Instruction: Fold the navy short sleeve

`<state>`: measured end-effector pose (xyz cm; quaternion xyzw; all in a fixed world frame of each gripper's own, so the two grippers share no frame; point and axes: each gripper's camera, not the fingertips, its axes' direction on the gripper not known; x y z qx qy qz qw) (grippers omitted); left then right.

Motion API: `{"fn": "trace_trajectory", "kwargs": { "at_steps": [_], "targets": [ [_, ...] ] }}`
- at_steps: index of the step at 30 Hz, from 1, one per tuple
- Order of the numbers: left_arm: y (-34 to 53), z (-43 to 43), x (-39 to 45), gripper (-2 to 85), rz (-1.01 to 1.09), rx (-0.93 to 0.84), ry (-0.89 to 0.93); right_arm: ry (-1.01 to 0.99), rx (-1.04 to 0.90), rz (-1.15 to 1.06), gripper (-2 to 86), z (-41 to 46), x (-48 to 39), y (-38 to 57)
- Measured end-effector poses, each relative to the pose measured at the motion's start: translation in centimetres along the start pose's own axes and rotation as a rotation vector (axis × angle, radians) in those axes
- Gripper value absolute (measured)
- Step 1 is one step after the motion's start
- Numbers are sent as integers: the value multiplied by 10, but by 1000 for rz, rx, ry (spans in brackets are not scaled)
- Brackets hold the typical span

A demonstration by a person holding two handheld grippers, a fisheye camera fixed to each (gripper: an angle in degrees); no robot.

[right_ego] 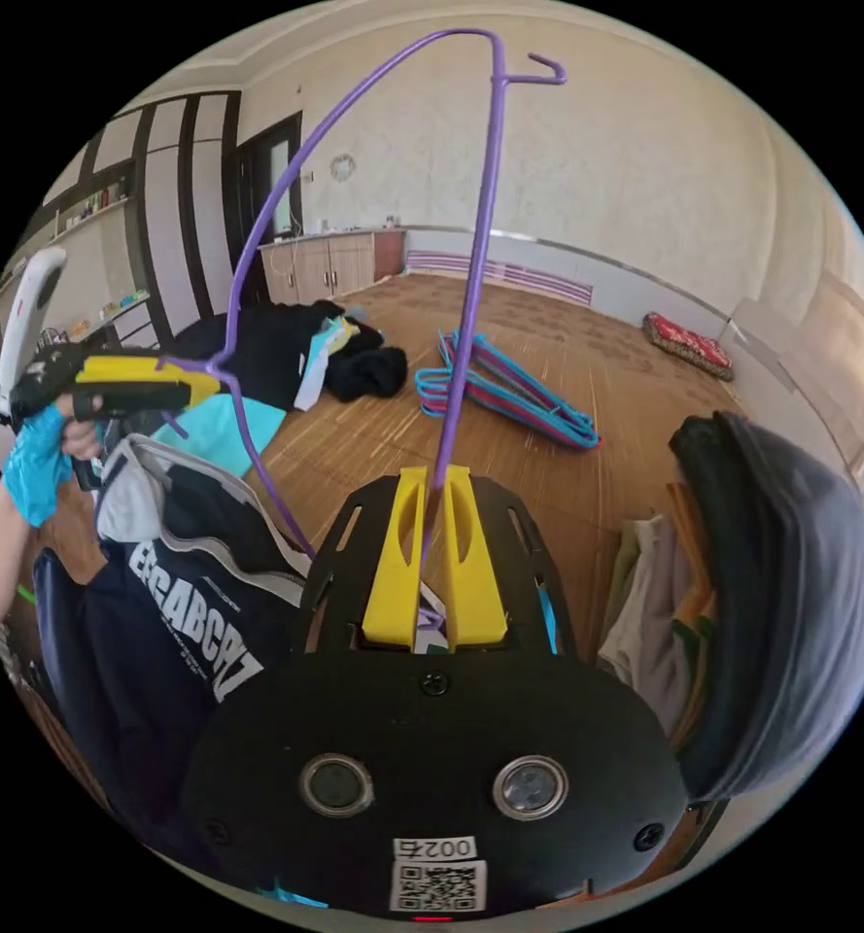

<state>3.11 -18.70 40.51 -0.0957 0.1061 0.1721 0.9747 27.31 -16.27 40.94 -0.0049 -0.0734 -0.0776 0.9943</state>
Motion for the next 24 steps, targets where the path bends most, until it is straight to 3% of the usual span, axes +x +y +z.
{"fn": "trace_trajectory", "kwargs": {
  "at_steps": [7, 17, 24],
  "targets": [
    [-49, 81, -31, -7, -30, -69, -38, 11, -43, 63, -2, 60, 7, -36],
    [-140, 175, -64, 13, -41, -81, 58, 273, -171, -103, -7, 136, 30, -167],
    [-191, 254, -66, 24, 13, -112, -53, 491, -265, -289, -8, 219, 27, -236]
  ]
}}
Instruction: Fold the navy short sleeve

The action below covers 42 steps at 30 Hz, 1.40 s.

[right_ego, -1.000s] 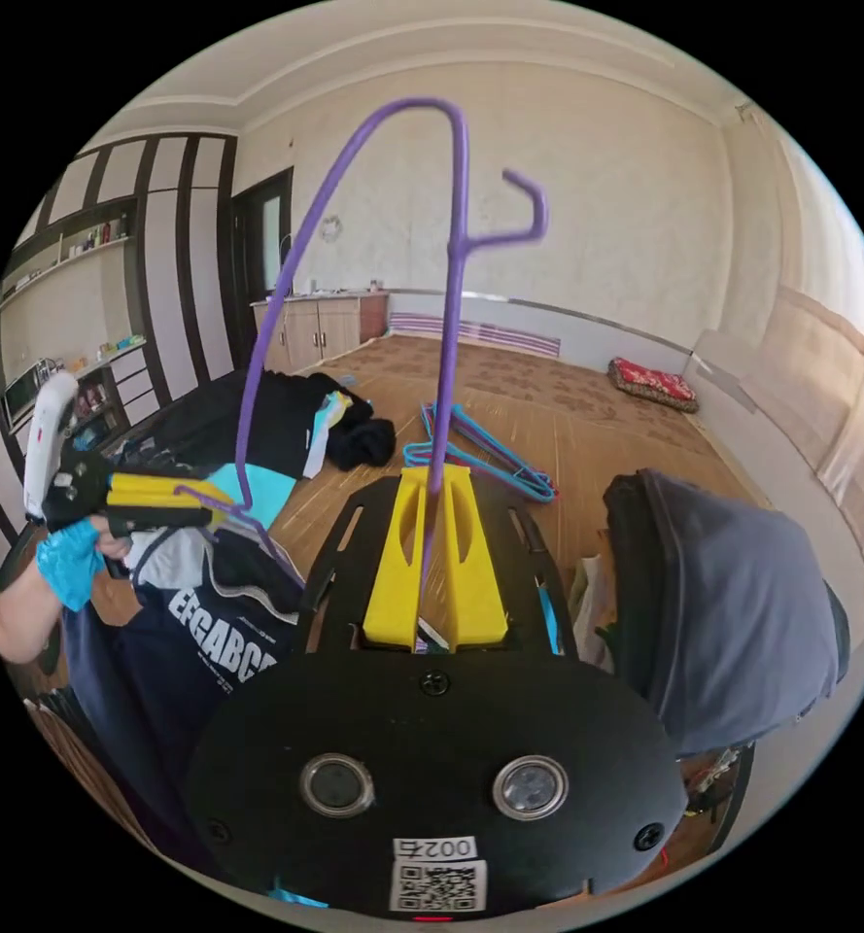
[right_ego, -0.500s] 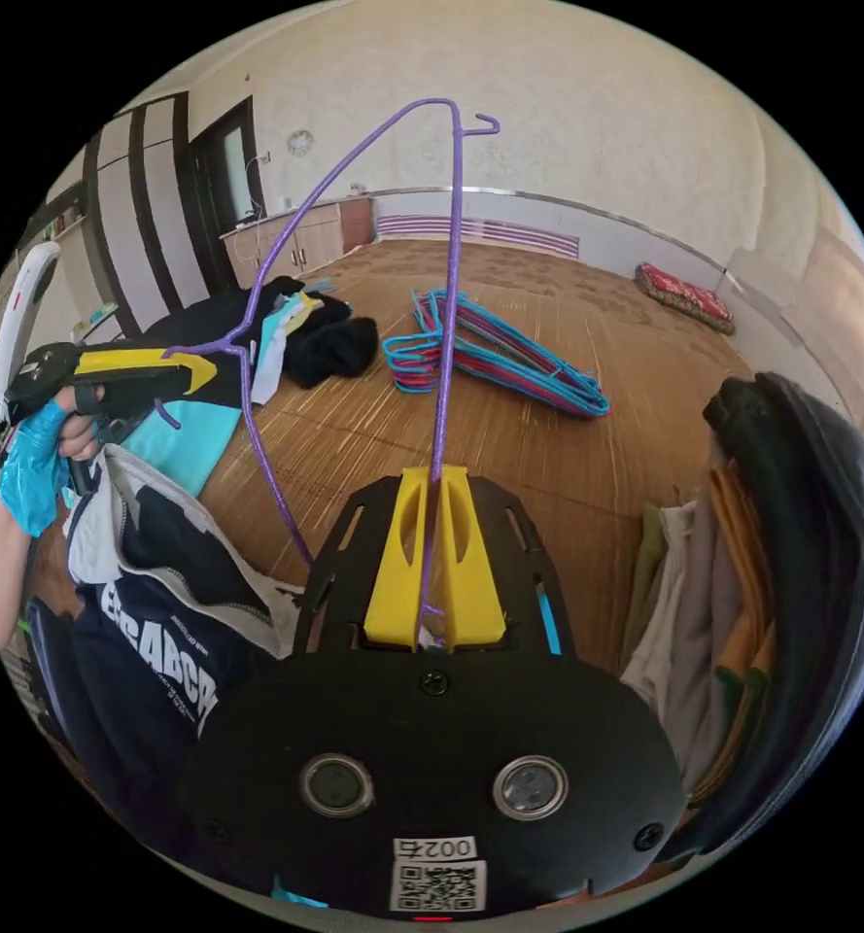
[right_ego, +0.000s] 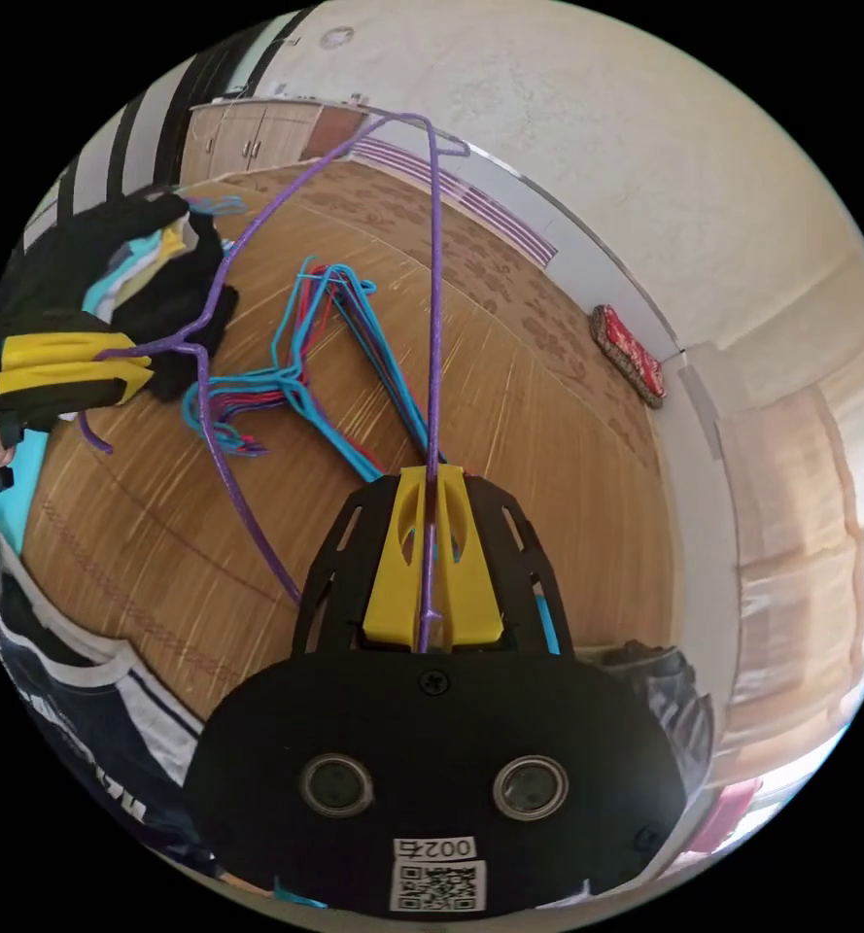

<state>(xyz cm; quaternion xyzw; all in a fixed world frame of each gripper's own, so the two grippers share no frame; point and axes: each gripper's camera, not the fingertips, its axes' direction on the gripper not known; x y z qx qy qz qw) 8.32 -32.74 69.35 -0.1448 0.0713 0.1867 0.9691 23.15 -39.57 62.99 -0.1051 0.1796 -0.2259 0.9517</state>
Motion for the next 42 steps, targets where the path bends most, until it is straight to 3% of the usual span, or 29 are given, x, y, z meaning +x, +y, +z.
{"fn": "trace_trajectory", "kwargs": {
  "at_steps": [8, 18, 22, 32, 42],
  "targets": [
    [-24, 53, -5, 35, 21, -16, -3, 176, -32, -186, -7, 53, -35, -45],
    [-15, 64, -17, 4, 0, -10, 132, 104, 26, -240, 39, 73, -54, -44],
    [-10, 55, -20, 4, -16, -9, 109, 54, 67, -220, 49, 61, -49, -33],
    [39, -39, -30, 6, -18, 57, 53, -208, 266, 1, 53, -50, 19, 67],
    [152, -194, -27, 7, -13, 139, 28, -300, 411, 26, 52, -203, 43, 219]
  ]
}}
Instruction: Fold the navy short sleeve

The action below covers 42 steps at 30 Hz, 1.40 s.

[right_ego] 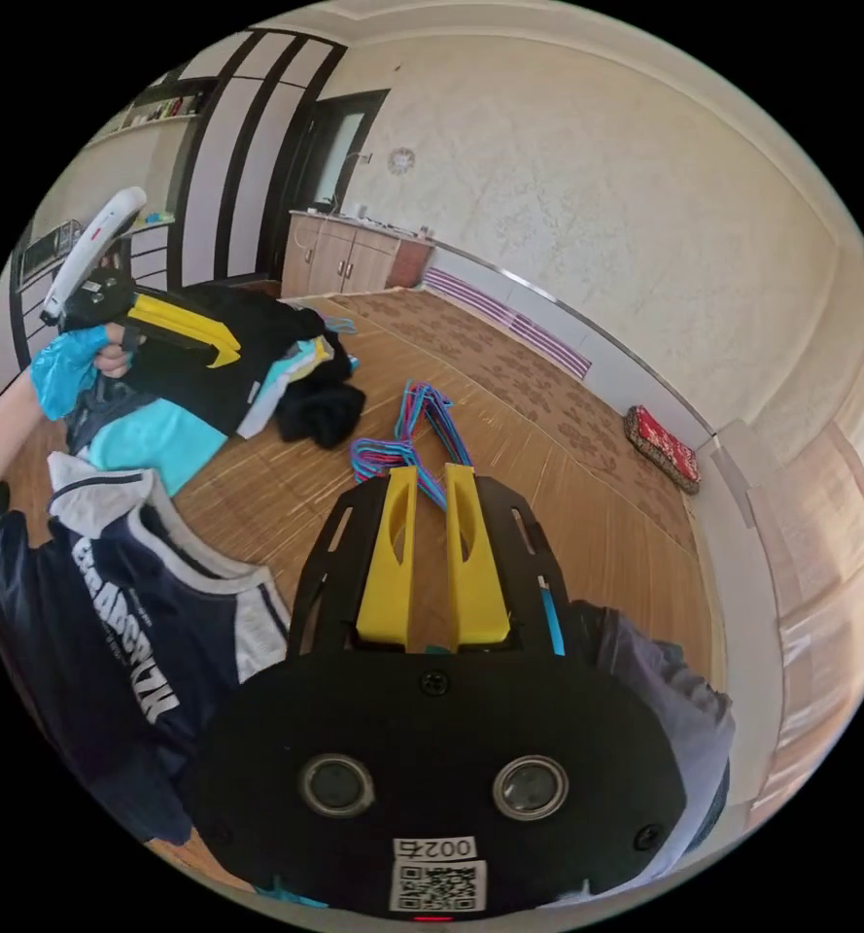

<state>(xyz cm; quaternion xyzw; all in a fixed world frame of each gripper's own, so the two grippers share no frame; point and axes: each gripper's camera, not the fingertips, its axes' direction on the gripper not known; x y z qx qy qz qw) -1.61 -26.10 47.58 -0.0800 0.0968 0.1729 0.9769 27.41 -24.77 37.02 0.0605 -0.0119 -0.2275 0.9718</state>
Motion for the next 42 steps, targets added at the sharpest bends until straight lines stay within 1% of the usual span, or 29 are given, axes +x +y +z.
{"fn": "trace_trajectory", "kwargs": {
  "at_steps": [6, 10, 12, 19, 26, 29, 34, 38, 40, 42],
  "targets": [
    [72, -69, 20, 7, 16, -5, -16, -60, -16, 75, 59, -73, -19, 76],
    [126, -98, 34, 11, 2, -30, -22, -82, -76, 124, 69, -94, -30, 128],
    [149, -106, 40, 15, -5, -47, -20, -108, -115, 186, 72, -102, -35, 162],
    [227, -109, 52, 49, -56, -155, -56, -209, -174, 351, 101, -107, -50, 236],
    [264, -93, 63, 90, -81, -238, -33, -366, -273, 532, 142, -78, -64, 276],
    [274, -83, 66, 89, -112, -270, -78, -348, -343, 533, 143, -66, -77, 281],
    [284, -76, 75, 84, -106, -289, -161, -226, -398, 493, 121, -67, -99, 281],
    [286, -88, 80, 54, -113, -277, -173, -224, -391, 403, 38, -85, -115, 273],
    [284, -107, 87, 36, -96, -261, -198, -187, -372, 379, 17, -98, -121, 269],
    [282, -127, 91, 26, -87, -236, -232, -127, -301, 353, 4, -124, -127, 264]
  ]
}}
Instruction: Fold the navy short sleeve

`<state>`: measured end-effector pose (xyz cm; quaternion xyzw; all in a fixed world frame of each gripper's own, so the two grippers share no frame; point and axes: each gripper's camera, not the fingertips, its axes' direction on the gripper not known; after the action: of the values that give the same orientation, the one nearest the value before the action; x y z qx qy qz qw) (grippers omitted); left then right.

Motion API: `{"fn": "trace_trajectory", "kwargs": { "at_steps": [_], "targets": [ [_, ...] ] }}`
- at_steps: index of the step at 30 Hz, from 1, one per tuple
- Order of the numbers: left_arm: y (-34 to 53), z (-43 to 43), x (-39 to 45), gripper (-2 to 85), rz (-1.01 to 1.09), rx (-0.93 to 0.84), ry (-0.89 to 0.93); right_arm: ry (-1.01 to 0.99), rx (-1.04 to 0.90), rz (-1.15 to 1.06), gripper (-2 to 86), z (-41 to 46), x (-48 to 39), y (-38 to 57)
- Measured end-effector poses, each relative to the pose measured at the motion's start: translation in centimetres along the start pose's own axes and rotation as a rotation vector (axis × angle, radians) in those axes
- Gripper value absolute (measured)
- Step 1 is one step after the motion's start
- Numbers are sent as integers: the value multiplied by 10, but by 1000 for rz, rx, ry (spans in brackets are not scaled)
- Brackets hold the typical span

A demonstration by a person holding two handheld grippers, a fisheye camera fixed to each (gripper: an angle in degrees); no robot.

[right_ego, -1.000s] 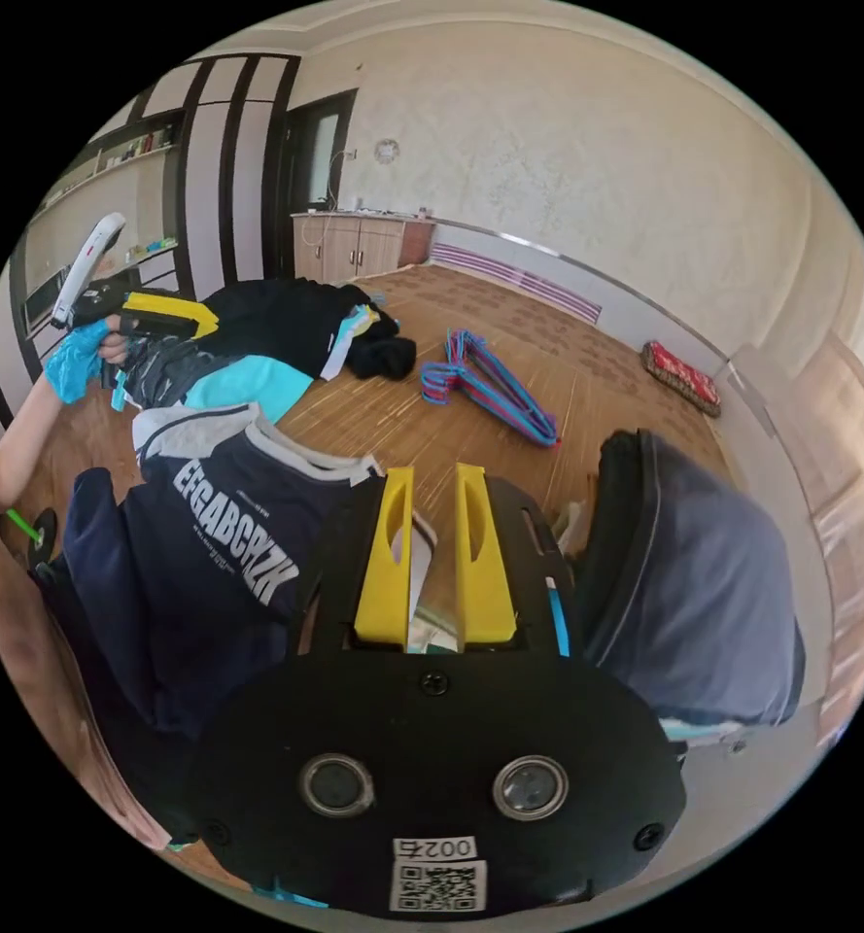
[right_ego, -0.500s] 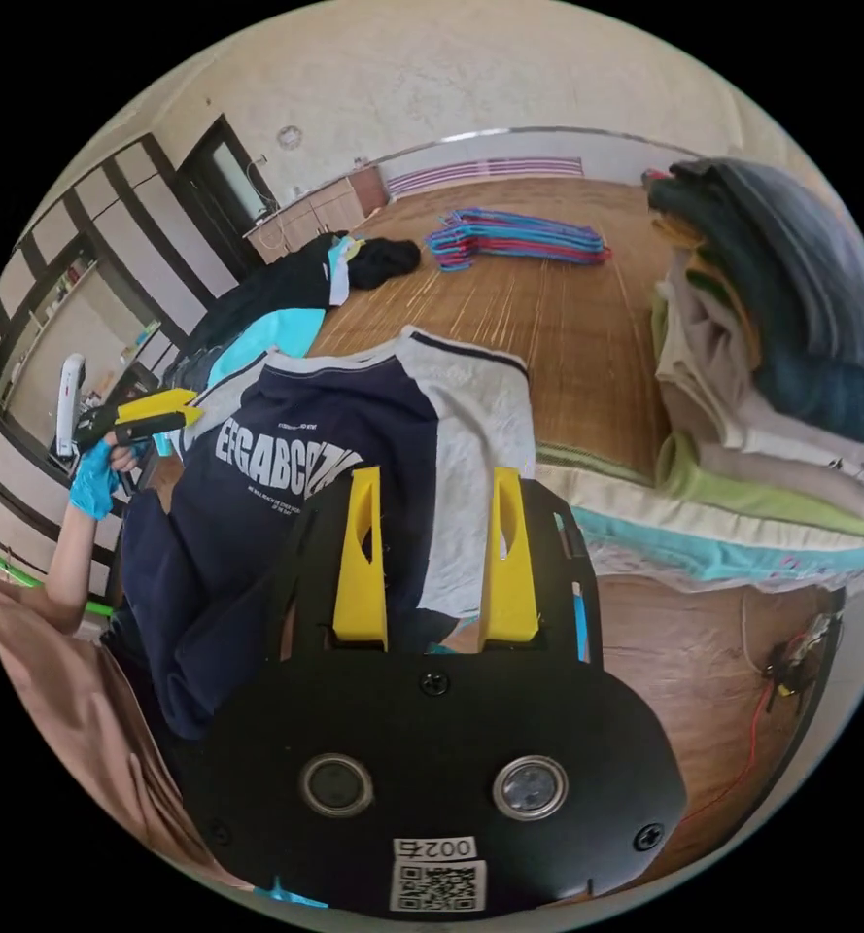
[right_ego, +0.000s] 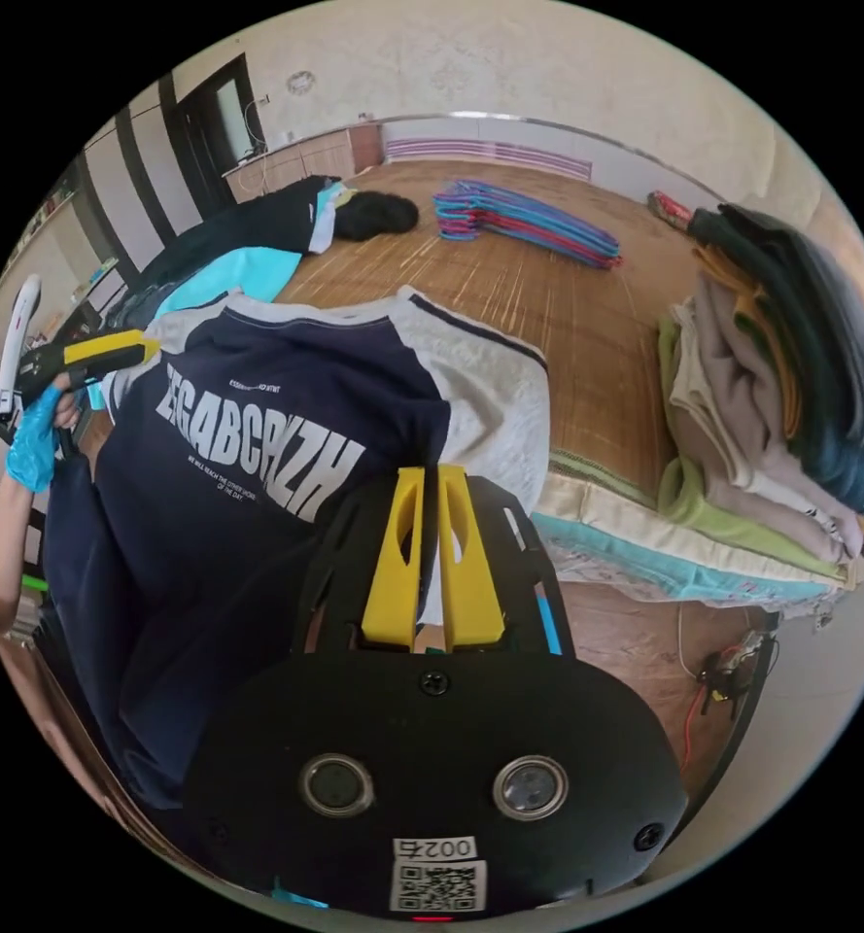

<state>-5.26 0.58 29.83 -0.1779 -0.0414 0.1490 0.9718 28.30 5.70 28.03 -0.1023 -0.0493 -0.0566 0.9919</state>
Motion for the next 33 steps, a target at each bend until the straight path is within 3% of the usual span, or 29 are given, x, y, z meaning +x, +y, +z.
{"fn": "trace_trajectory", "kwargs": {
  "at_steps": [3, 14, 17, 23, 33],
  "targets": [
    [2, -38, -6, 14, -3, 60, -95, 35, 123, -21, -3, -38, -10, 2],
    [-50, -110, -57, 3, -60, 292, -95, 172, 430, -65, -3, -128, -23, -32],
    [-65, -108, -66, 7, -61, 289, -57, 182, 409, -66, 4, -125, -23, -41],
    [-67, -65, -69, 21, -30, 121, 11, 96, 130, -58, 54, -79, -16, -41],
    [11, -87, -78, 22, 1, 94, 114, -16, 108, -151, 64, -121, -31, 30]
  ]
}}
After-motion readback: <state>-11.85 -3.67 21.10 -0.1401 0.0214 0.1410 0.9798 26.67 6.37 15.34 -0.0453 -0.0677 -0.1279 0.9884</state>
